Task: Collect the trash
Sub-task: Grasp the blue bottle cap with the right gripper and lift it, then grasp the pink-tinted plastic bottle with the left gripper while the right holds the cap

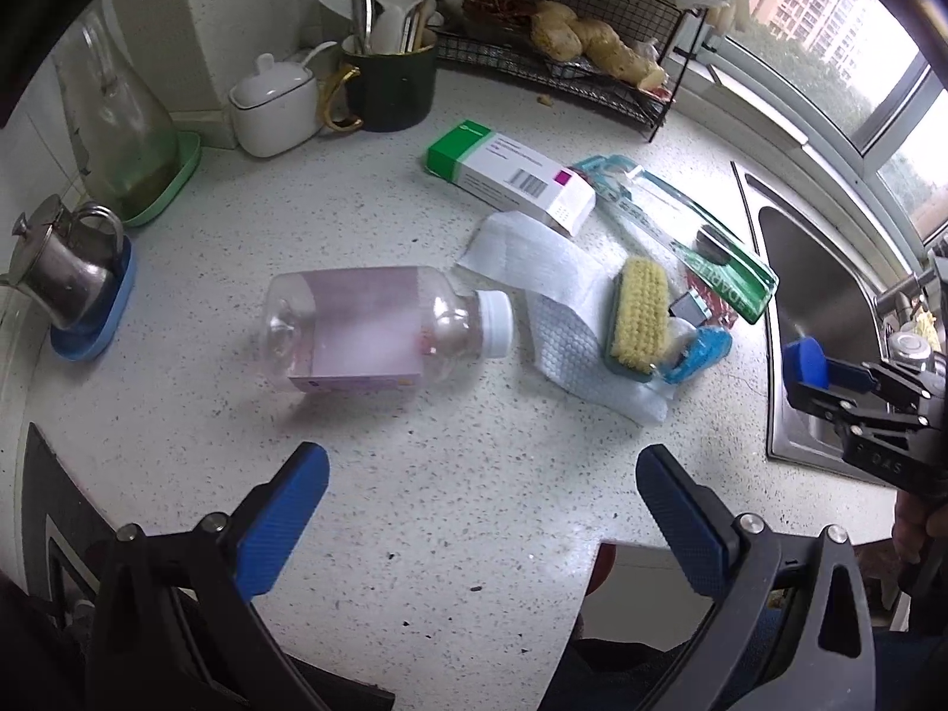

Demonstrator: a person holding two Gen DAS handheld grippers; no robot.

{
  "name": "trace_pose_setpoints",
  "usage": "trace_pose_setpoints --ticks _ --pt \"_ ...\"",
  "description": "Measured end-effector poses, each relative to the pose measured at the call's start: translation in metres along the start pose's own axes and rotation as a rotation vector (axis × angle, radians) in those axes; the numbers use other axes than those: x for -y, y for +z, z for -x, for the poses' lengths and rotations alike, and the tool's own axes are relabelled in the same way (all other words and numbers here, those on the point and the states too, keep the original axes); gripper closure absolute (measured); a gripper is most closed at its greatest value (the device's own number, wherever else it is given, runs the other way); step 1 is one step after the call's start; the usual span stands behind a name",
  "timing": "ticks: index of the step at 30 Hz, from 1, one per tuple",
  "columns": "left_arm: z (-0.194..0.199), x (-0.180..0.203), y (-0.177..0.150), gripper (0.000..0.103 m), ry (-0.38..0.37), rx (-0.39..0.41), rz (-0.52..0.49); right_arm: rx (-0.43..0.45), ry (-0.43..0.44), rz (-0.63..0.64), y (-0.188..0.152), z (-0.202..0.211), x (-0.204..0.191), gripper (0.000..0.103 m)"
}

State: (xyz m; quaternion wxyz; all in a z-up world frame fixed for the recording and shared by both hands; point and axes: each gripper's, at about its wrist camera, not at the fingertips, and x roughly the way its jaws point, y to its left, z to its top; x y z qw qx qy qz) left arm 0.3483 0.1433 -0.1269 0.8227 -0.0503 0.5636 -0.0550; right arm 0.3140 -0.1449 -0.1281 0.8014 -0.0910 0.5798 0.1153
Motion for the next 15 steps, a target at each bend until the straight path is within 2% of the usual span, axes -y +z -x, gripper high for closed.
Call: trace_pose_setpoints --ticks 6,9,12,14,15 --pt "-0.006 -0.027 0.016 0.000 0.023 0.000 0.034 0.020 0.013 -0.008 0.000 0.014 -0.006 0.060" --pt "-0.013 -0.035 0.025 0.000 0.040 -0.017 0.021 0.029 0.009 -0.003 0.003 0.018 -0.008 0.060" --pt "-0.021 -0.034 0.036 0.000 0.072 -0.052 -0.101 0.031 0.011 -0.010 0.006 0.018 -0.009 0.060" --pt "-0.028 -0.029 0.042 0.000 0.179 -0.070 -0.236 0.033 0.015 -0.016 0.007 0.018 -0.008 0.060" --pt "-0.031 -0.026 0.044 0.000 0.205 -0.079 -0.299 0.035 0.018 -0.020 0.008 0.019 -0.007 0.060"
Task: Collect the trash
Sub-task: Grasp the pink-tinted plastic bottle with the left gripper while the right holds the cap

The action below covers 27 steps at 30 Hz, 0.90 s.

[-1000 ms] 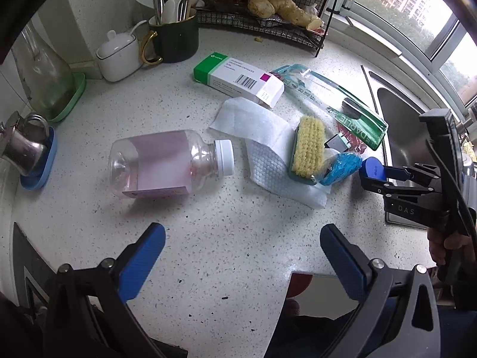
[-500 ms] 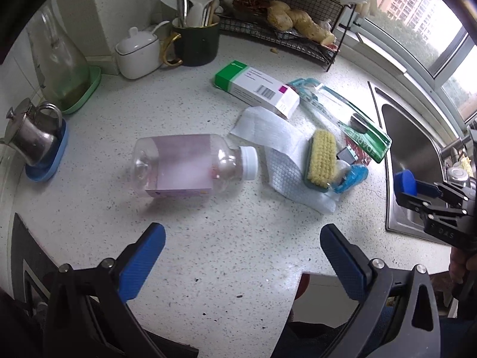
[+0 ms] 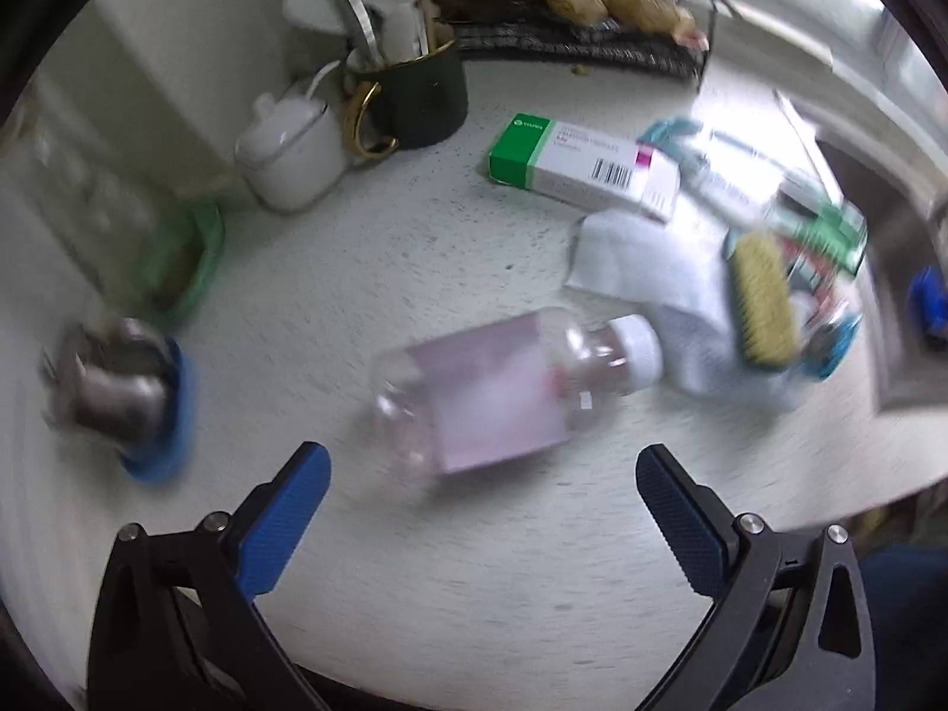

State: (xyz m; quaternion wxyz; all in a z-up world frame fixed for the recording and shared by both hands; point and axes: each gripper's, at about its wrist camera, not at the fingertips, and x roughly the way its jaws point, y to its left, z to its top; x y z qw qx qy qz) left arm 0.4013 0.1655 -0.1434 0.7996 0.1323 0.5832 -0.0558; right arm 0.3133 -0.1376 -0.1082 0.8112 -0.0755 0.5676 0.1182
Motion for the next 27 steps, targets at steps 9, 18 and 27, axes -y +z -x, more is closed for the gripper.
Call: trace_pose_setpoints --ticks 9,18,27 --pt "-0.026 0.006 0.012 0.000 -0.143 -0.024 -0.278 -0.011 -0.009 -0.025 0.005 -0.001 0.008 0.060" --pt "-0.059 -0.002 0.030 0.000 -0.199 -0.061 -0.365 -0.040 -0.024 -0.026 0.007 -0.003 0.011 0.060" --pt "-0.088 -0.007 0.036 0.021 -0.280 -0.118 -0.338 -0.050 -0.012 -0.037 0.011 -0.010 0.008 0.060"
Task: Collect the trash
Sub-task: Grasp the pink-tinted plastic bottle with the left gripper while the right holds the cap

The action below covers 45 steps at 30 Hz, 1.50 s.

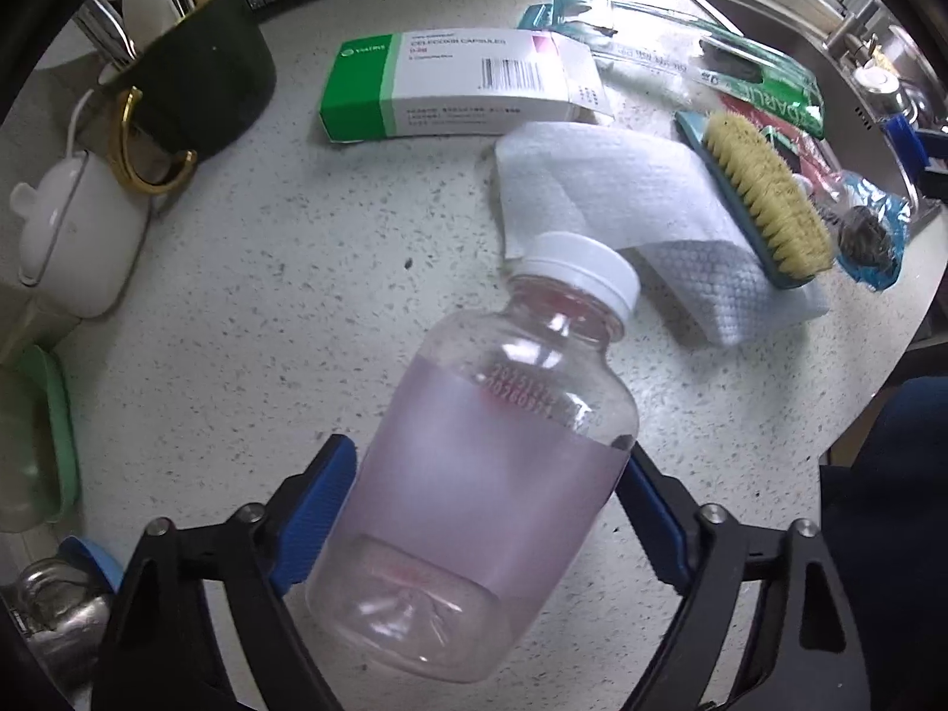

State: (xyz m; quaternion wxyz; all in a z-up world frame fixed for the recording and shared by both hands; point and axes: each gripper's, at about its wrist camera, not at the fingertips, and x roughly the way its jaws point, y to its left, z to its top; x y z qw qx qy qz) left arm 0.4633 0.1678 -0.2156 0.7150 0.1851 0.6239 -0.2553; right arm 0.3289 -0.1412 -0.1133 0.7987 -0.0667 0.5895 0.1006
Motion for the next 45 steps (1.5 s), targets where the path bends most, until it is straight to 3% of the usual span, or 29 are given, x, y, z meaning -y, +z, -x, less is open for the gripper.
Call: trace_pose_setpoints --ticks 2,17,25,30,45 --pt "-0.001 -0.001 -0.001 0.025 -0.025 0.011 0.017 0.001 0.002 0.001 0.001 -0.001 -0.001 0.060" --pt "0.002 0.007 -0.034 0.029 -0.061 0.072 0.138 0.009 0.034 0.023 0.001 0.000 -0.011 0.060" --pt "0.012 0.024 -0.054 0.029 0.009 0.076 0.199 0.026 0.036 0.036 -0.009 0.010 -0.012 0.060" --pt "0.034 0.037 -0.053 0.029 0.007 0.117 0.209 0.042 0.044 0.041 -0.016 0.016 -0.013 0.060" --pt "0.118 0.107 -0.073 0.029 0.147 0.226 0.139 0.097 0.068 0.083 -0.051 0.043 -0.018 0.060"
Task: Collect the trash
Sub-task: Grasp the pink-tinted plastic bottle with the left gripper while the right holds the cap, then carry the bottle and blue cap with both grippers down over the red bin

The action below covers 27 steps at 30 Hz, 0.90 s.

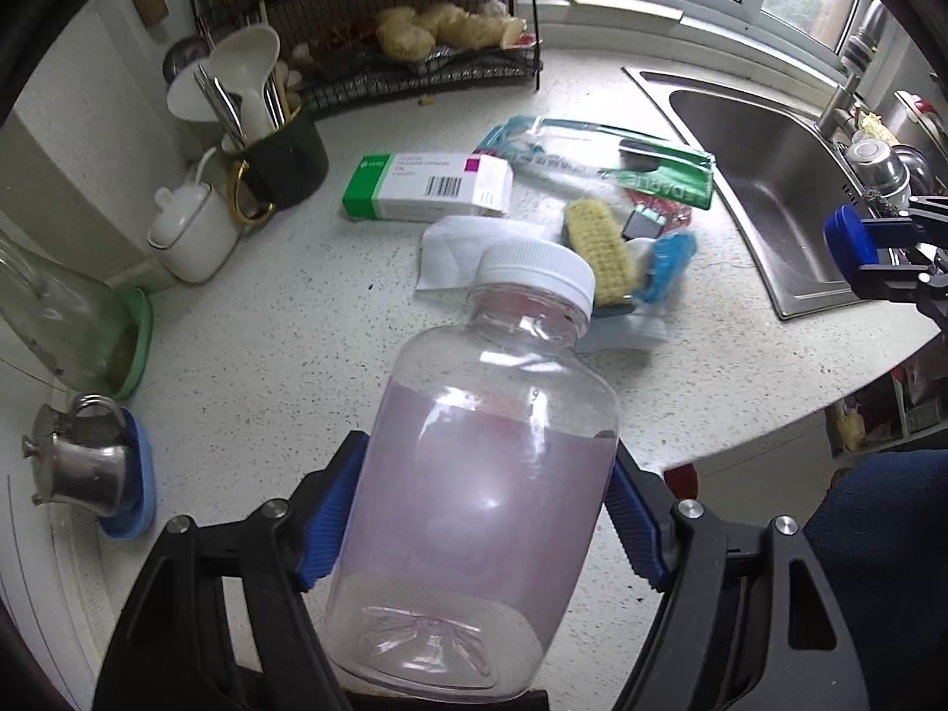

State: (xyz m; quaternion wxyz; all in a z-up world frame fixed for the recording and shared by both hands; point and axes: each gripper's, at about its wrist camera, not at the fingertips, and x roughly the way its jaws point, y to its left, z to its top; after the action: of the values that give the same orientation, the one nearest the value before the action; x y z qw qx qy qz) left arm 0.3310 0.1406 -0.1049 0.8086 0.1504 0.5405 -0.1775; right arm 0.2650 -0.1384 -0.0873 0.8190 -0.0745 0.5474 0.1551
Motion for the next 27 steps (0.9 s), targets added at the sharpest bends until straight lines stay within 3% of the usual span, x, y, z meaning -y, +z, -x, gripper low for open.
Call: trace_pose_setpoints --ticks 17,27 --pt "0.024 0.110 -0.033 0.034 -0.005 0.043 0.015 0.060 0.015 0.061 -0.073 0.039 0.007 0.060" --pt "0.044 0.193 -0.065 0.034 -0.009 0.048 0.038 0.070 0.062 0.106 -0.142 0.063 0.007 0.060"
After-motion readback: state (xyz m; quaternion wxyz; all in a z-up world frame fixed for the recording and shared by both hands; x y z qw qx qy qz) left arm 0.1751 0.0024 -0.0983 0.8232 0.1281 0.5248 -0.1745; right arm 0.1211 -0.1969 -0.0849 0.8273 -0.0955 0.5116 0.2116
